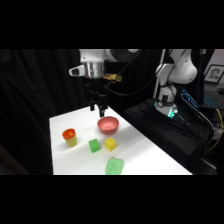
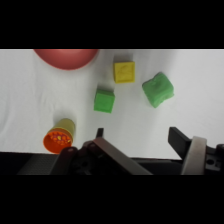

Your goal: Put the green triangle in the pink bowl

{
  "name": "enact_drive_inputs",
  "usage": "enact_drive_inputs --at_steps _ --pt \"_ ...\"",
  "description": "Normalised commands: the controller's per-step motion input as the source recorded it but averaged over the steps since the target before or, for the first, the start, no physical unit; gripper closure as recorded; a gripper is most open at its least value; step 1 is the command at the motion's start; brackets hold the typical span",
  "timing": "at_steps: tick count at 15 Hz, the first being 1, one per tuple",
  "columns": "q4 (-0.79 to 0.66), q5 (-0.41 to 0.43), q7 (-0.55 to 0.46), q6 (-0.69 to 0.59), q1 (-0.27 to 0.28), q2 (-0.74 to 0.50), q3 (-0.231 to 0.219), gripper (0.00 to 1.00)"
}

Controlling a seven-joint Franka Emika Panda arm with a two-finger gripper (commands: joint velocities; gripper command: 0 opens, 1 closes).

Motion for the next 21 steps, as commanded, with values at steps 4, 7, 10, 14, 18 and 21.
enact_drive_inputs --at_steps 4,7,10,14,18,21 --pt "-0.04 -0.049 0.09 0.05 0.021 0.00 0.050 0.00" --pt "-0.06 -0.089 0.17 0.12 0.072 0.02 0.077 0.00" --pt "0.00 -0.109 0.20 0.21 0.080 0.10 0.073 0.00" --pt "0.09 -0.145 0.26 0.28 0.077 0.22 0.050 0.00" --pt "0.13 -0.220 0.33 0.23 0.102 0.24 0.022 0.00" --pt "0.18 -0.200 0.29 0.14 0.111 0.23 0.015 0.00"
